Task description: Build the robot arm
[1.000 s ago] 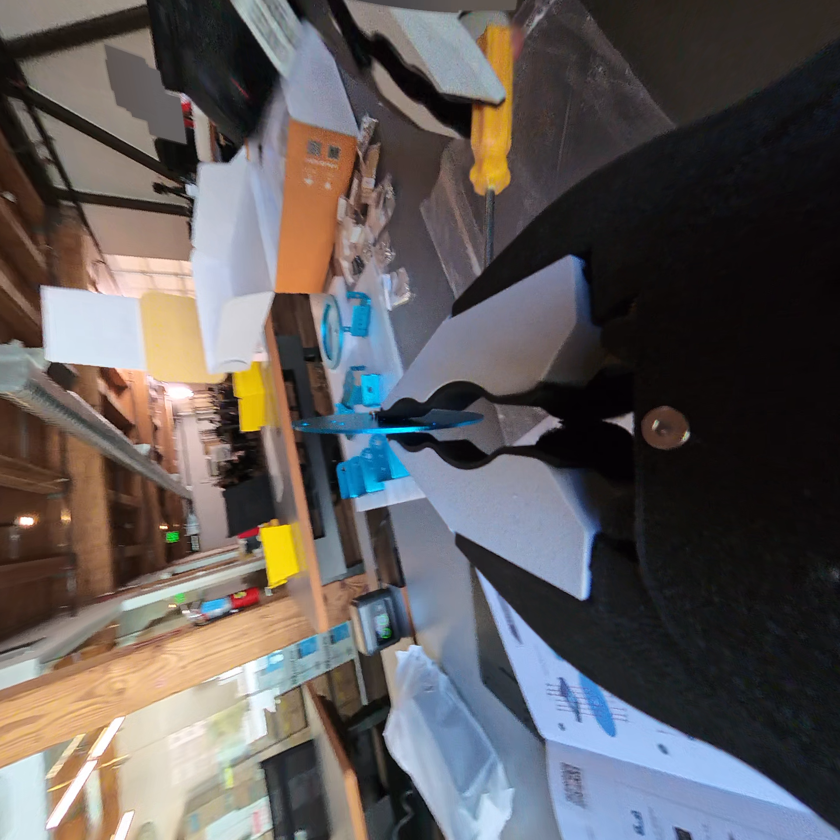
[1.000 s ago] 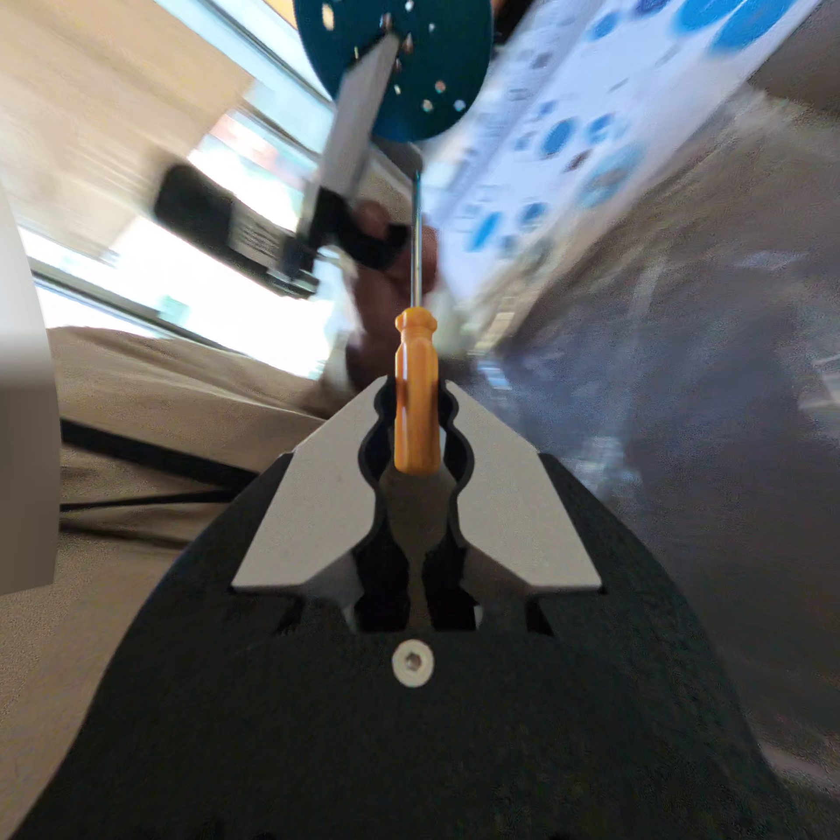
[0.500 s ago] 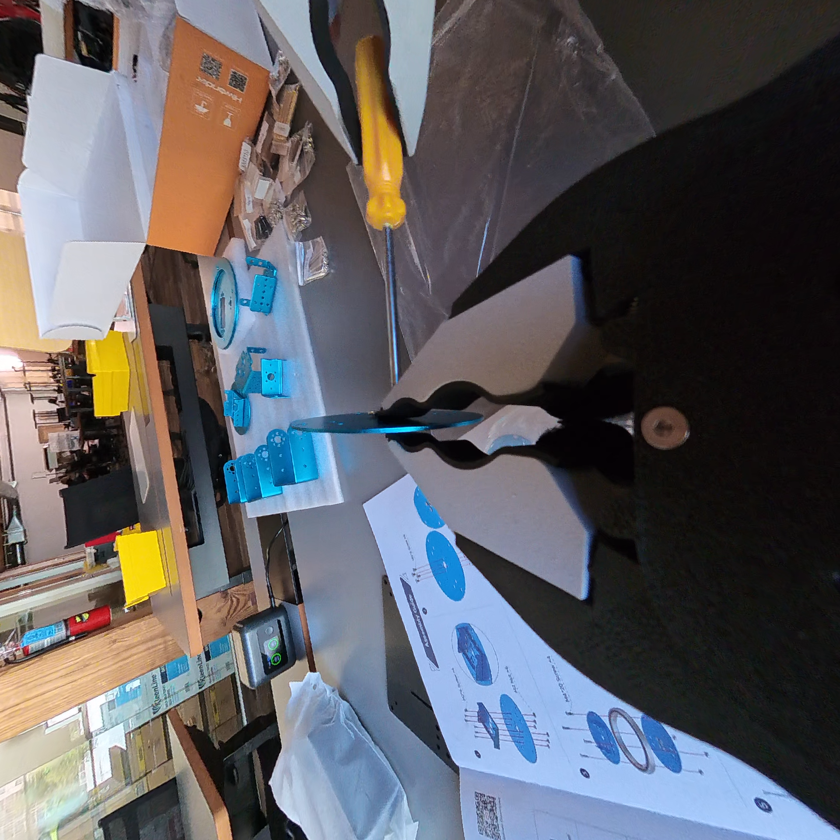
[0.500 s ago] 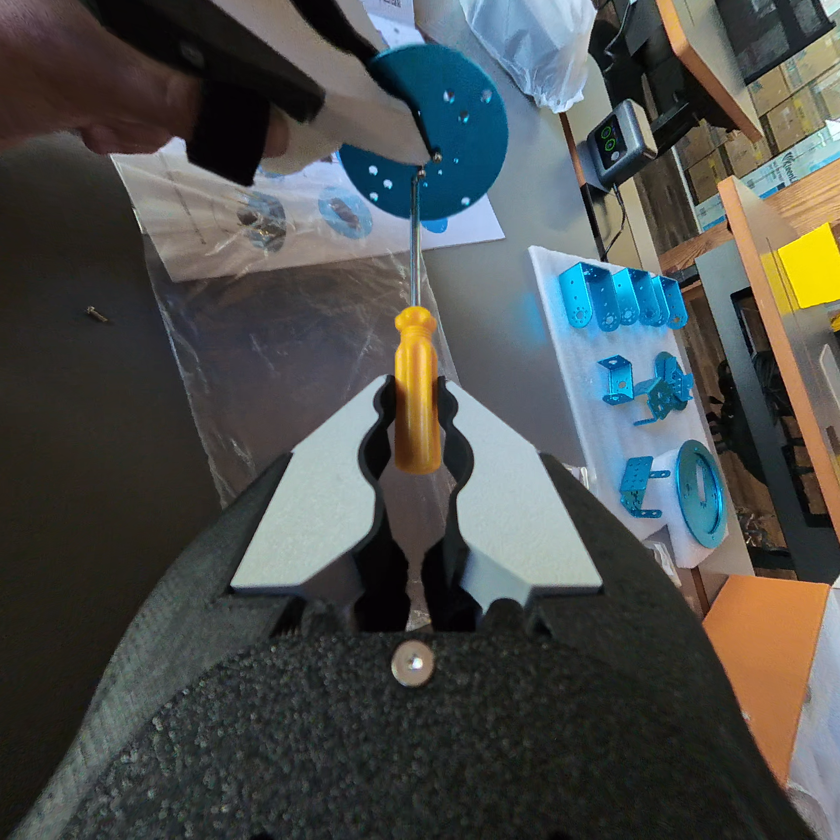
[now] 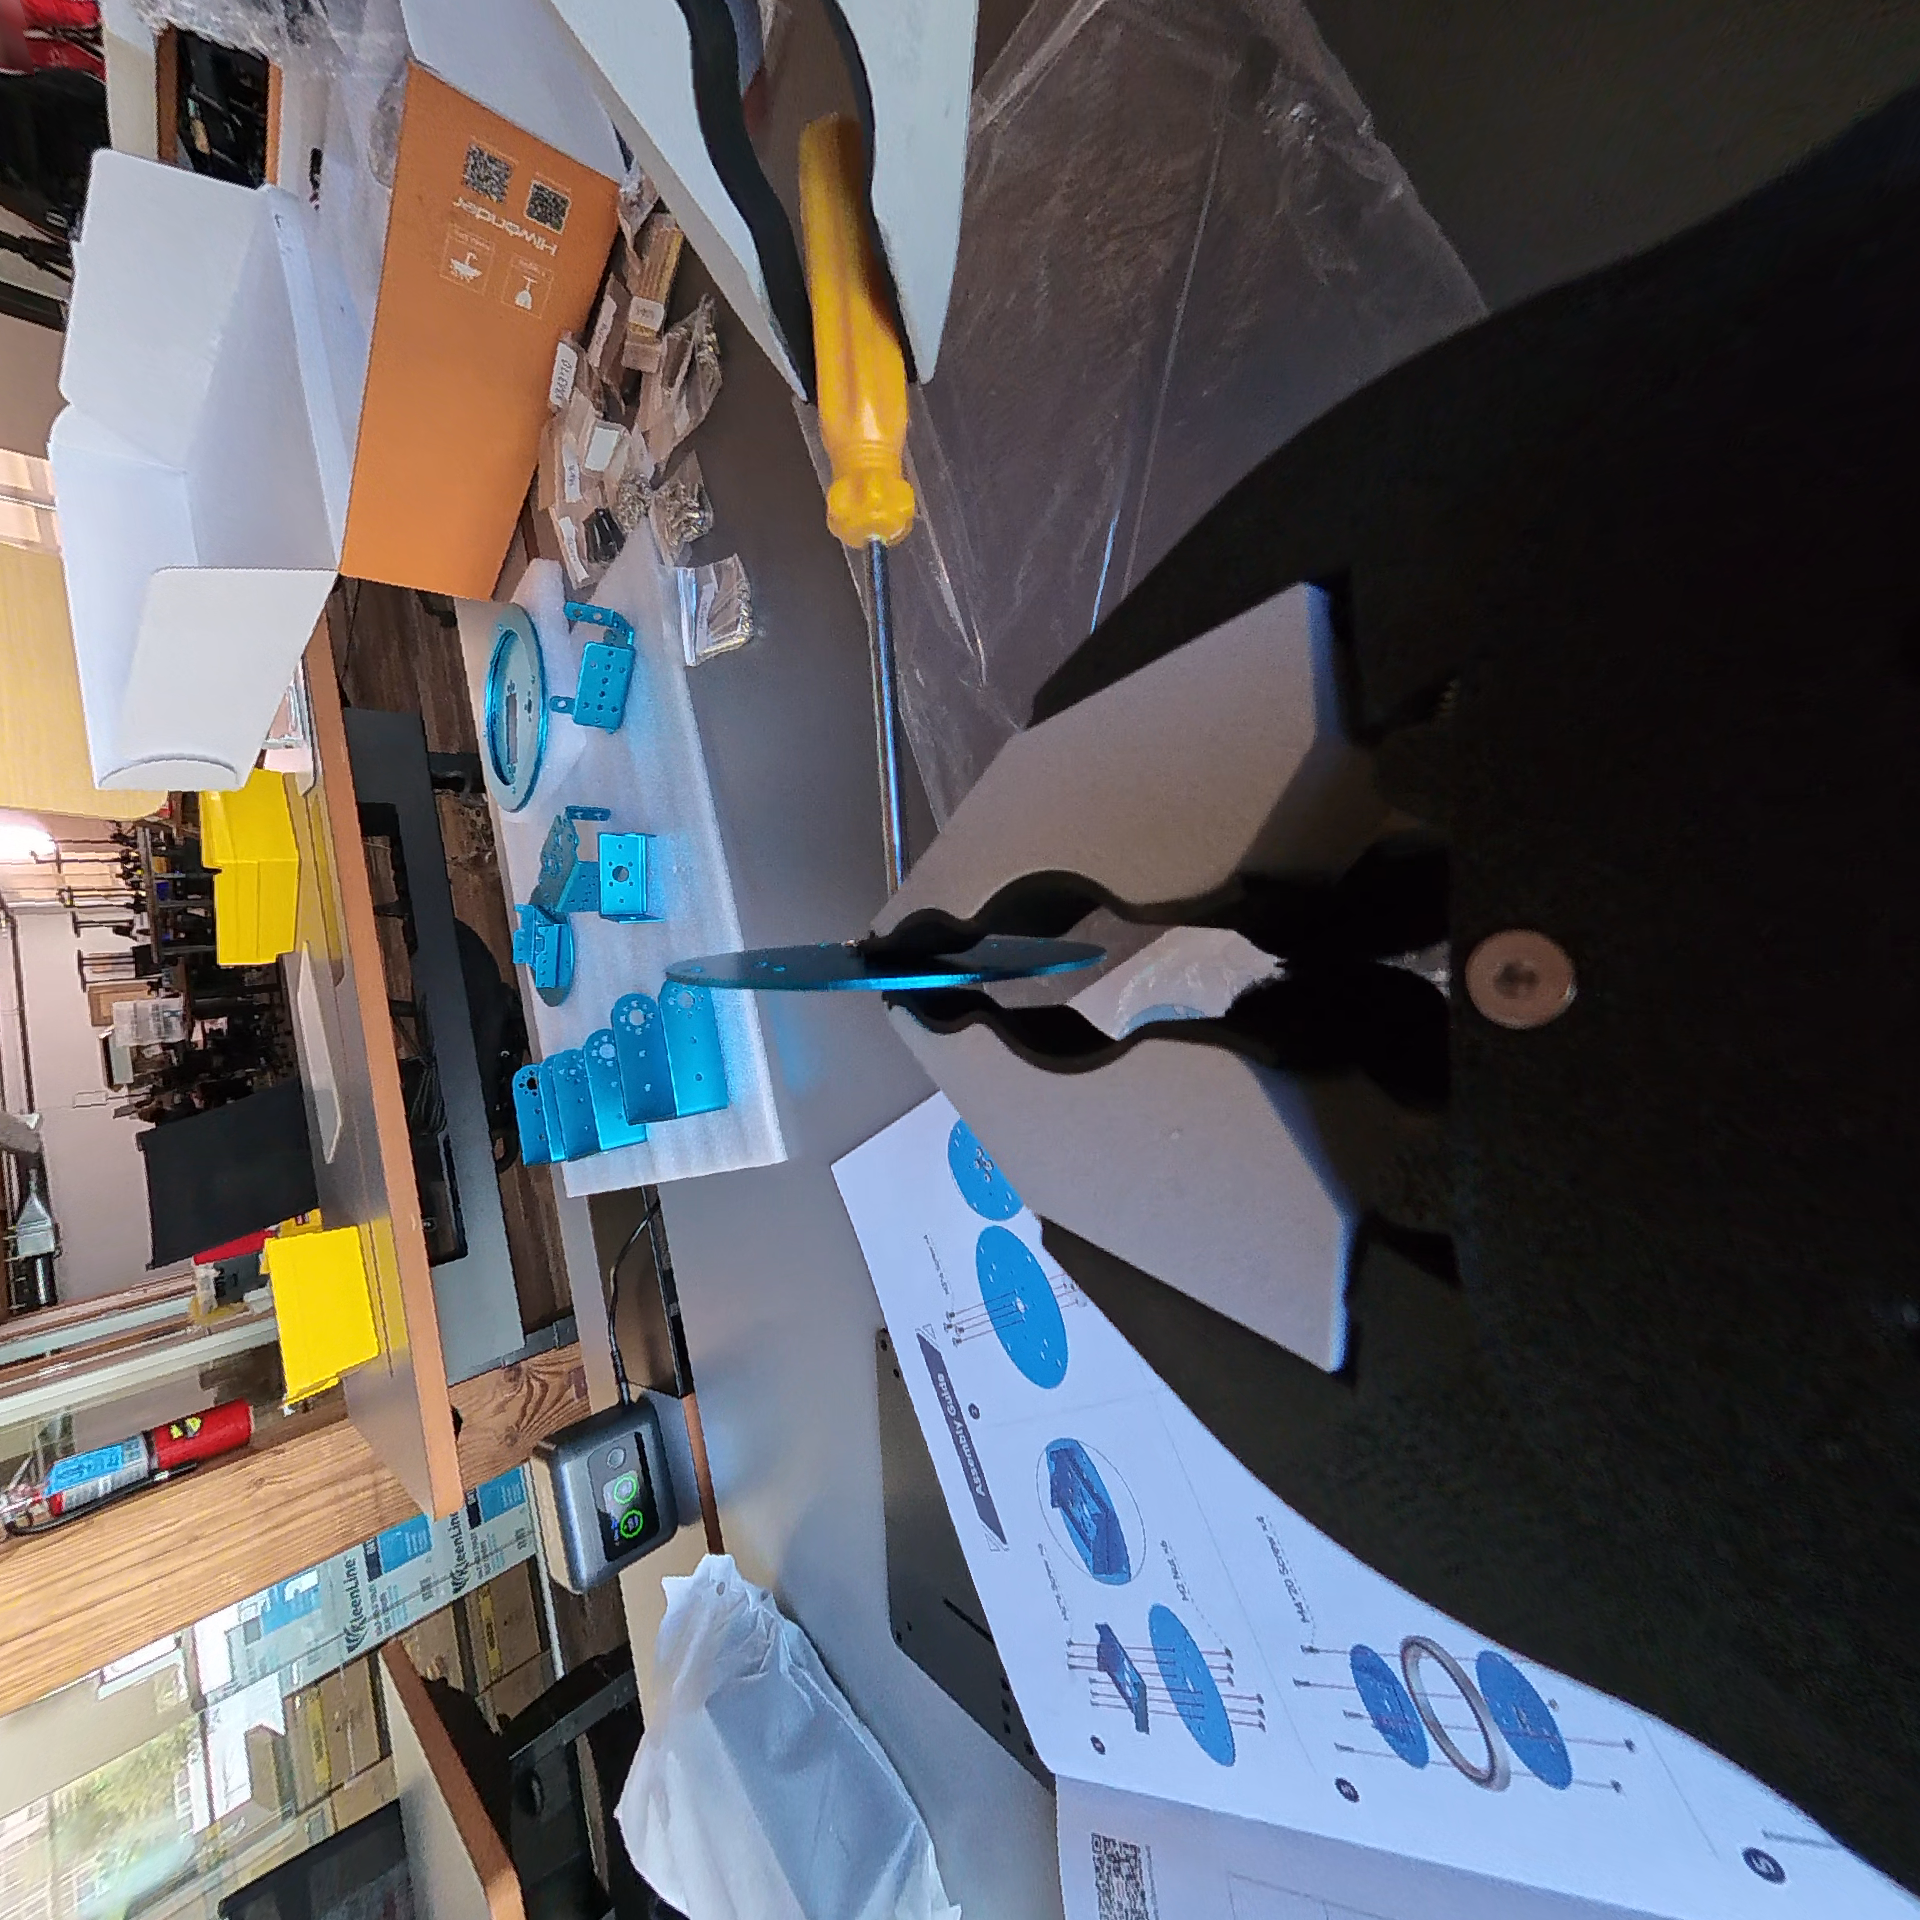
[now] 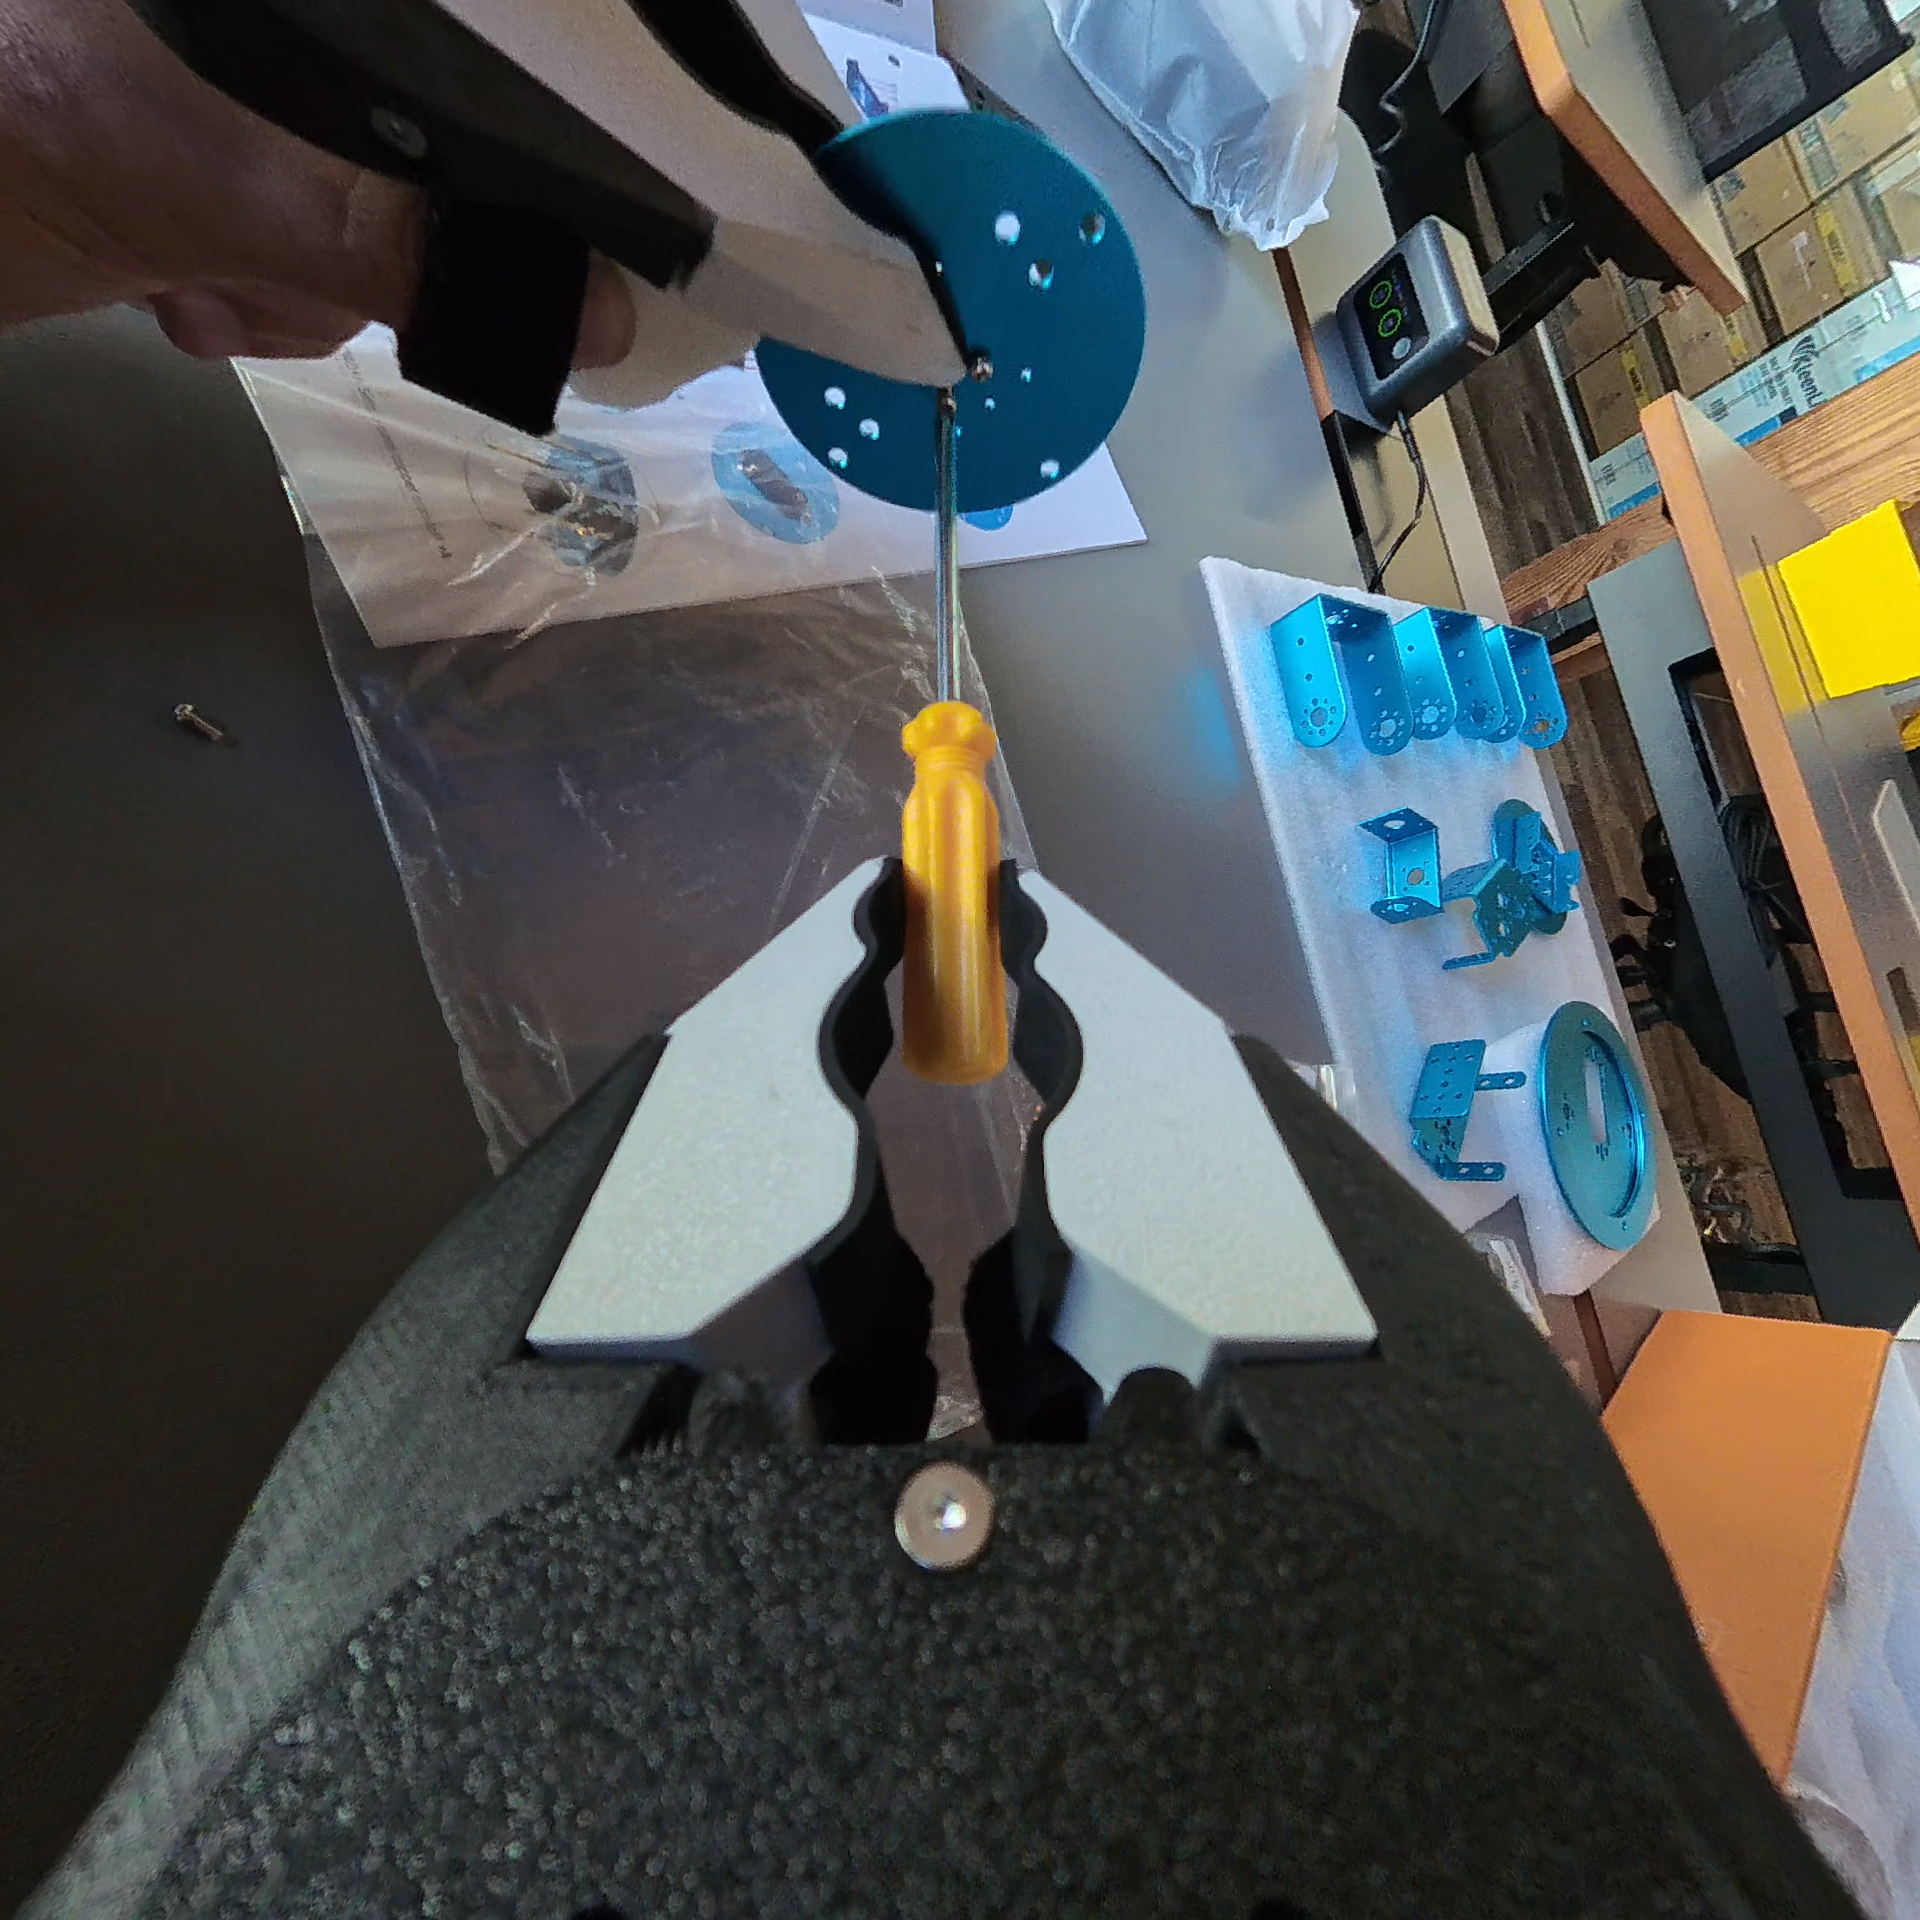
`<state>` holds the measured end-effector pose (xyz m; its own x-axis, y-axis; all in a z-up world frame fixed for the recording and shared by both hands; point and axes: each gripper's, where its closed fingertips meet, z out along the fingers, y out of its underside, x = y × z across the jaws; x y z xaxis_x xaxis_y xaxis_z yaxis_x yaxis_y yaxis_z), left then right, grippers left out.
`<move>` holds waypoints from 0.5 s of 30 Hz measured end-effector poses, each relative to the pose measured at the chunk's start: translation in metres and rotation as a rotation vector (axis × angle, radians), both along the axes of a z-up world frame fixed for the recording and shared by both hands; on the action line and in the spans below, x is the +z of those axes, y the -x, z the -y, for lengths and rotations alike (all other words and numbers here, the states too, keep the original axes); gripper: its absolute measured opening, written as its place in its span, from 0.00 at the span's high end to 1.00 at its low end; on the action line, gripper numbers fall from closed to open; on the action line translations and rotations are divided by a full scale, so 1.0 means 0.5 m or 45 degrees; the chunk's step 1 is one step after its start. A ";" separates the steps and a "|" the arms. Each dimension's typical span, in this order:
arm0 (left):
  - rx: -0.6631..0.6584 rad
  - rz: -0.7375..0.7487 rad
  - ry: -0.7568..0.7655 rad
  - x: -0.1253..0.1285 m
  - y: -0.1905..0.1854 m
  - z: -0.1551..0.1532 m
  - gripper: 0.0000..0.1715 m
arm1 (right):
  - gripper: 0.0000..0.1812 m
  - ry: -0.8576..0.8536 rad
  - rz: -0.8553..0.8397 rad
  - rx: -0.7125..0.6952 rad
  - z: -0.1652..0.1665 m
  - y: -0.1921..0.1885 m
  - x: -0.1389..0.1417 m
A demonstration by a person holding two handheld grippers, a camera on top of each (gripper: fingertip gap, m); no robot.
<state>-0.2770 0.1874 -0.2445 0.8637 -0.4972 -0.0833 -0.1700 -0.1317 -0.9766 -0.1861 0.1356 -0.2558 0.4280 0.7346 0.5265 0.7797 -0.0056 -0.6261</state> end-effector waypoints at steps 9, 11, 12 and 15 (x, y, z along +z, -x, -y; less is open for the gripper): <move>0.011 0.004 -0.031 0.009 0.002 0.002 0.97 | 0.91 0.108 -0.081 -0.009 0.003 0.006 -0.009; 0.016 0.004 -0.107 0.029 0.006 0.008 0.97 | 0.91 0.380 -0.343 0.001 0.018 0.021 -0.010; 0.015 0.002 -0.161 0.043 0.008 0.013 0.97 | 0.91 0.572 -0.524 0.016 0.028 0.029 -0.006; -0.020 0.019 -0.349 0.093 0.007 0.037 0.97 | 0.91 1.357 -1.180 0.121 0.064 0.047 0.036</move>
<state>-0.2806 0.1691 -0.1980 0.8582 -0.4709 -0.2043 -0.1556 0.1406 -0.9778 -0.2096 0.1035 -0.2378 0.2345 0.6413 -0.7306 0.1187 -0.7648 -0.6332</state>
